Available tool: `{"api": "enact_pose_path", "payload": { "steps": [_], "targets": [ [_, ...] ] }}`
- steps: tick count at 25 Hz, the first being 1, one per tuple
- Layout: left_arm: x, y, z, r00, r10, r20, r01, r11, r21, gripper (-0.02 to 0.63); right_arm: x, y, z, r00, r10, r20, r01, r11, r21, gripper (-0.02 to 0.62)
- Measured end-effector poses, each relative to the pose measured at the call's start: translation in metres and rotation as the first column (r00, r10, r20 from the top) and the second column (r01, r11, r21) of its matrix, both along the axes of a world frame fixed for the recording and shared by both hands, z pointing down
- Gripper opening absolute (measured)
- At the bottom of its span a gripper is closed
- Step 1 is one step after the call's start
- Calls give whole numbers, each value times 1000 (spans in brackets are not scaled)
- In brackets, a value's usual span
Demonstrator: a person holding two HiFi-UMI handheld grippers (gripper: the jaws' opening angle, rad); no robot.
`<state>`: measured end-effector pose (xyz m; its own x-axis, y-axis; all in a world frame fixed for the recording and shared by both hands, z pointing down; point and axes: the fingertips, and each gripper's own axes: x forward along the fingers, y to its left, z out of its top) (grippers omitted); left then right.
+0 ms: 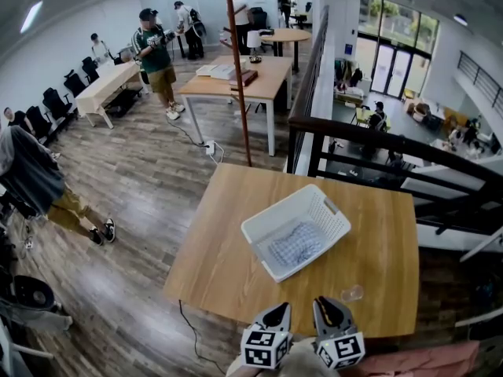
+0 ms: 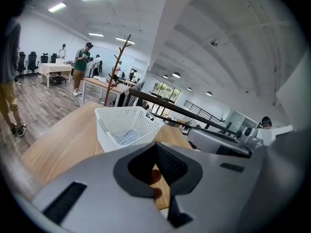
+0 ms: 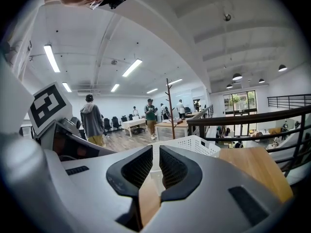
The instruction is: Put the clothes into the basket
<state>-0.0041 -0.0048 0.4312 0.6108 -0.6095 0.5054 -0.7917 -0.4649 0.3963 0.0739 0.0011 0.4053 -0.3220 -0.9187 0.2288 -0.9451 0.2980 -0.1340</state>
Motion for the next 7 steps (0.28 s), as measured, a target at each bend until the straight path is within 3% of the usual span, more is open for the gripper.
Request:
{"api": "enact_pose_path", "payload": {
  "steps": [7],
  "targets": [
    [-1,4,7,1000,7,-7,-8,1000,-18,-3,-5,5,10,1000,0,8,0,1000,-20,58]
  ]
}}
